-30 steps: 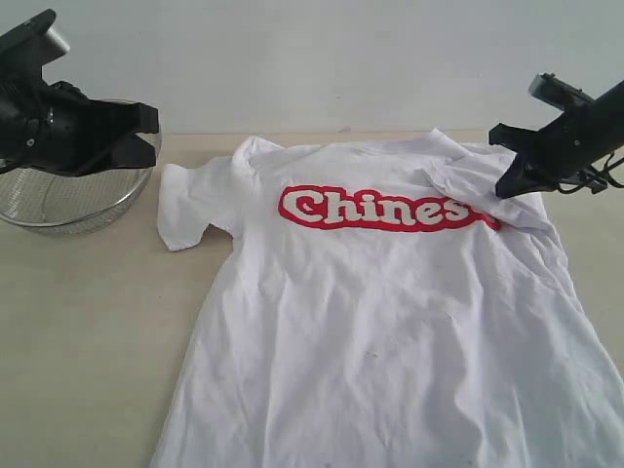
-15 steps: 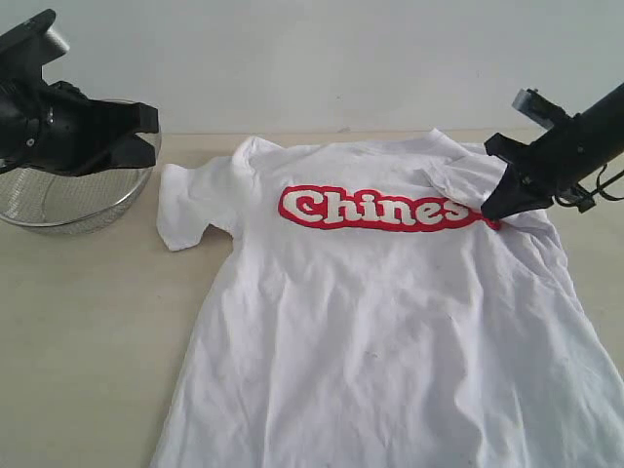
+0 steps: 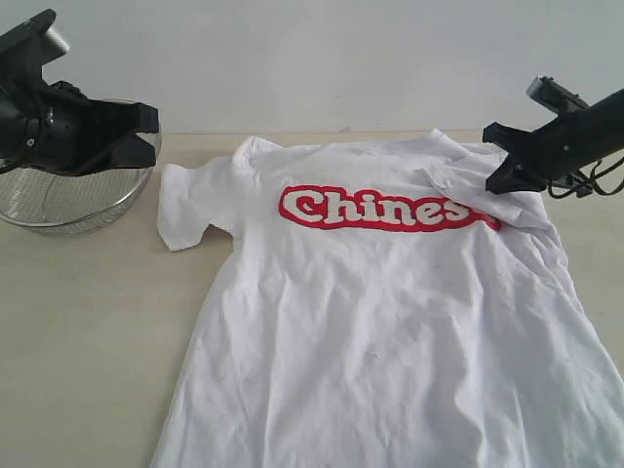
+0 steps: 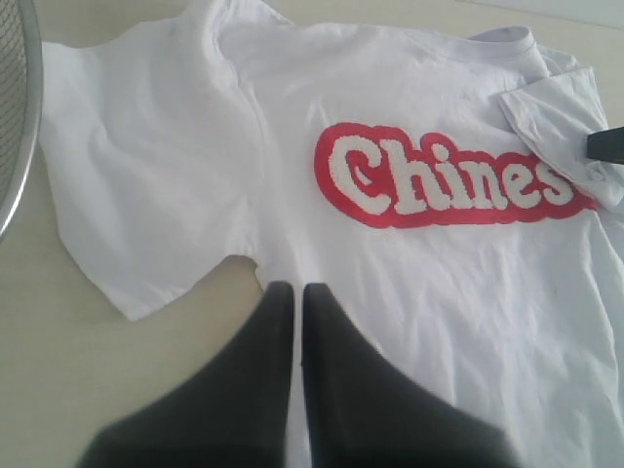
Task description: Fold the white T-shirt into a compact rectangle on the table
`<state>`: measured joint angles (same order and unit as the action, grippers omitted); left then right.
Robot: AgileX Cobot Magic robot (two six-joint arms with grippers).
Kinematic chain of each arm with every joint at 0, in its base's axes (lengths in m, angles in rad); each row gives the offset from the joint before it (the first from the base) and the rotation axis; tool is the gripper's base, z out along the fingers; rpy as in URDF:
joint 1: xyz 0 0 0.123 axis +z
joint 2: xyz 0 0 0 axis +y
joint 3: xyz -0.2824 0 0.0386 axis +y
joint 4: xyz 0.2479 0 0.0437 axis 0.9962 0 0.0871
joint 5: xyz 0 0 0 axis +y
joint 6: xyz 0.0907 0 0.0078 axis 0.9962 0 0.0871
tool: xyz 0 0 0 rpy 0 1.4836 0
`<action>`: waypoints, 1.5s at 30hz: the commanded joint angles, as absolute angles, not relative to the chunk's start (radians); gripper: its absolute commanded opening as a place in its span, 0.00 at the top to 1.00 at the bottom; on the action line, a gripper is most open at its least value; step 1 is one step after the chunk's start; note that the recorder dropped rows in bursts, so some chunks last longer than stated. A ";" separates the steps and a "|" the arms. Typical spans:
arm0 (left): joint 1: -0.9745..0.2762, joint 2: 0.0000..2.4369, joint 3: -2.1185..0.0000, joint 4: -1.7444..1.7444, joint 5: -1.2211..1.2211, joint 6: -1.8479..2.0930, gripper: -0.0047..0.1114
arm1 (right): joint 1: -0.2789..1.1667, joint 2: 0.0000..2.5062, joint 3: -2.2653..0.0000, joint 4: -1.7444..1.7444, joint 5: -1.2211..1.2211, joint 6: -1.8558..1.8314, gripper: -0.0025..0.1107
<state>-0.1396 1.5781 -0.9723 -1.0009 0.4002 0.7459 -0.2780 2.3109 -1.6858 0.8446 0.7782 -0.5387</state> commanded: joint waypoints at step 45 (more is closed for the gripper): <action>-0.144 1.571 -0.967 -1.007 0.385 0.751 0.92 | -0.279 2.272 -1.687 0.661 1.066 -0.480 0.98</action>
